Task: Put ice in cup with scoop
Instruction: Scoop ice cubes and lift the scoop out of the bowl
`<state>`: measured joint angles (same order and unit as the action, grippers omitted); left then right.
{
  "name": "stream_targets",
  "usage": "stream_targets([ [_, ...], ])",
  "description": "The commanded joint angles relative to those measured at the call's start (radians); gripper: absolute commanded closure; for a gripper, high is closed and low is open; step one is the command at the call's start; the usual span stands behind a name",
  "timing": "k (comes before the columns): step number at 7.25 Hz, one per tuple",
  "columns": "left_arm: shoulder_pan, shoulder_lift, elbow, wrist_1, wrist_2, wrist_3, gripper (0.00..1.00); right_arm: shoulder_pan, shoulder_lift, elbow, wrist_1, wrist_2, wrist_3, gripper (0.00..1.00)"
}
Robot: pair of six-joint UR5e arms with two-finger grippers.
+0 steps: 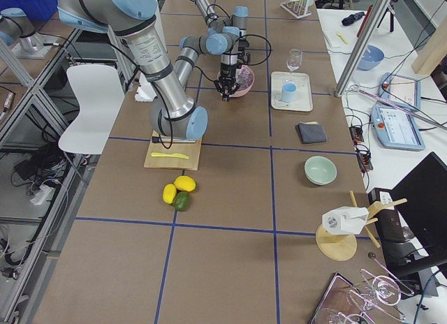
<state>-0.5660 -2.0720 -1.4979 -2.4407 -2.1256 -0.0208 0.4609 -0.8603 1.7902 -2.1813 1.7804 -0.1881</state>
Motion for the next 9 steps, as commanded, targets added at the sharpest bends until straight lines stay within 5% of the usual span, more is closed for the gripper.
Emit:
stream_targets([
  [1,0.0,0.0,-0.002,0.0,-0.001,0.001,0.0,0.022,-0.002,0.0,0.043,0.057,-0.005,1.0],
  [6,-0.002,0.001,-0.004,0.002,-0.001,0.001,0.0,0.085,-0.013,0.032,0.063,0.117,0.03,1.0],
  [9,-0.006,0.01,-0.002,0.005,-0.002,0.001,0.0,0.185,-0.005,0.029,-0.016,0.2,0.249,1.0],
])
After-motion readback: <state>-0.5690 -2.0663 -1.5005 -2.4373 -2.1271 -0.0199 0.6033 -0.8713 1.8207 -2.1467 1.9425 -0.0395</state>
